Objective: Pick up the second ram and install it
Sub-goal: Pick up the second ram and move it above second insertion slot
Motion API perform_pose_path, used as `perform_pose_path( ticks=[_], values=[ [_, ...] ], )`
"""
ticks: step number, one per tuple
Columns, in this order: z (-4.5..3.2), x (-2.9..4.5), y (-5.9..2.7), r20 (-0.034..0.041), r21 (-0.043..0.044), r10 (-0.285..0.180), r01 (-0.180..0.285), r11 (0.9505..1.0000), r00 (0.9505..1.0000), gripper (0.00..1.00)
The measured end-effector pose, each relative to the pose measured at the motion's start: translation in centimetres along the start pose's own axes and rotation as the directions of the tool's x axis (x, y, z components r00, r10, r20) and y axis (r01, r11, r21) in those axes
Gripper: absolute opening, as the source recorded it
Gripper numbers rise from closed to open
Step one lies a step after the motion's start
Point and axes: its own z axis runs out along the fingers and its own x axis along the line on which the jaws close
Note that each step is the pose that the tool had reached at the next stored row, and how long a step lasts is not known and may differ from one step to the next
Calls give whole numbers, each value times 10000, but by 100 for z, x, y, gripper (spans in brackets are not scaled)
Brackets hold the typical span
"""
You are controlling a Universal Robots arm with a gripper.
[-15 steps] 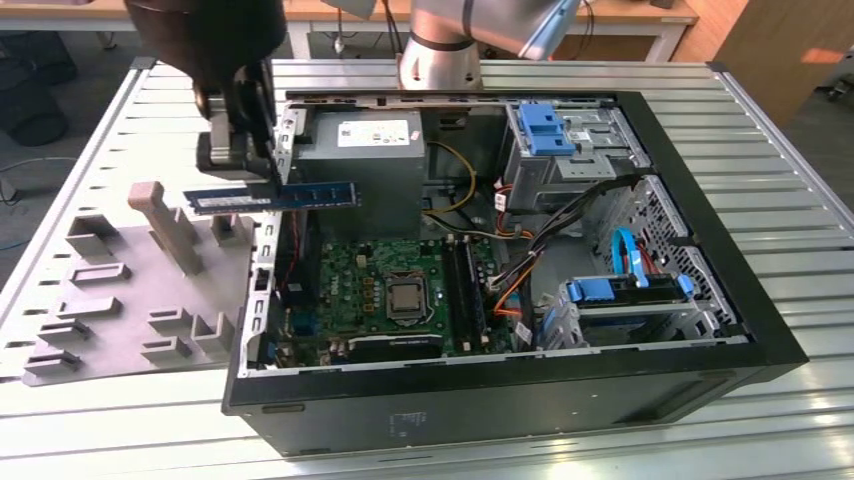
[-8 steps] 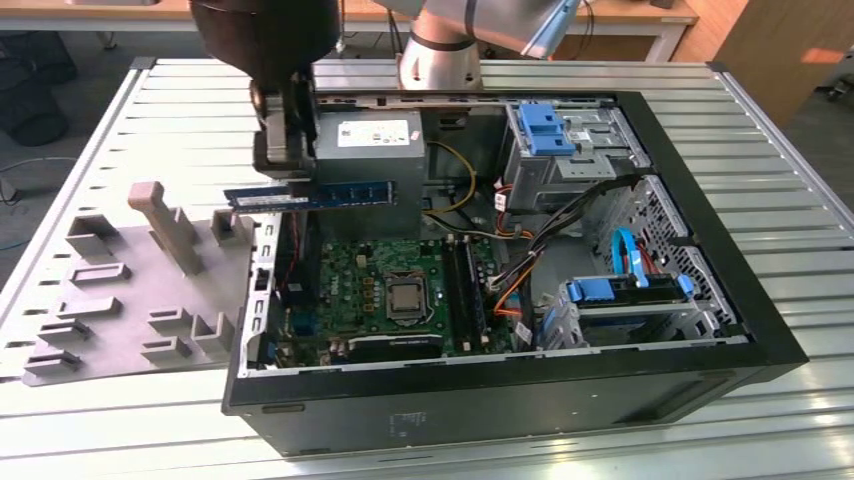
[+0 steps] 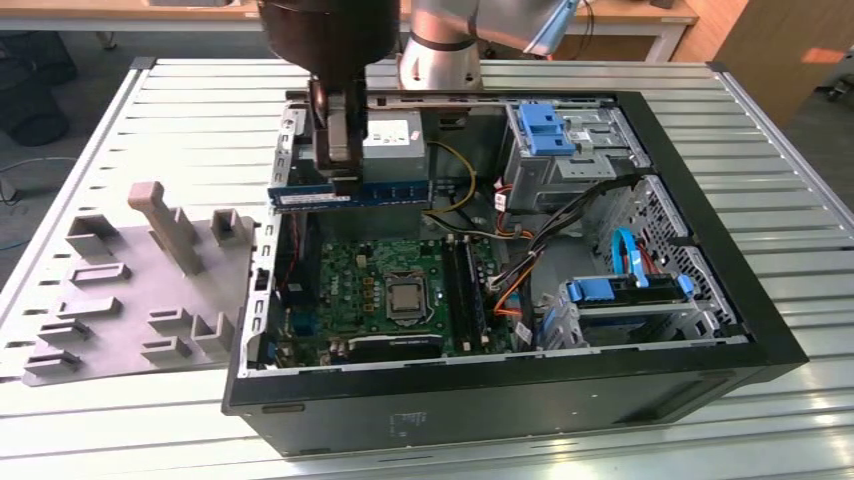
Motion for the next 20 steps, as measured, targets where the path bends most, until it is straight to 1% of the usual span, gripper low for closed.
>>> perform_pose_path(
  ticks=[5,10,11,14,16,20],
  values=[
    [-6,5,-204,-1,-1,-1,1,10000,10000,11],
    [-9,9,-370,1,0,0,0,10000,10000,11],
    [-8,10,-393,15,-1,-1,1,10000,10000,11],
    [-1,11,-446,132,3,-4,4,10000,9999,11],
    [14,12,-476,184,4,-5,5,10000,9998,11],
    [78,14,-518,267,6,-8,8,10000,9996,11]
  ],
)
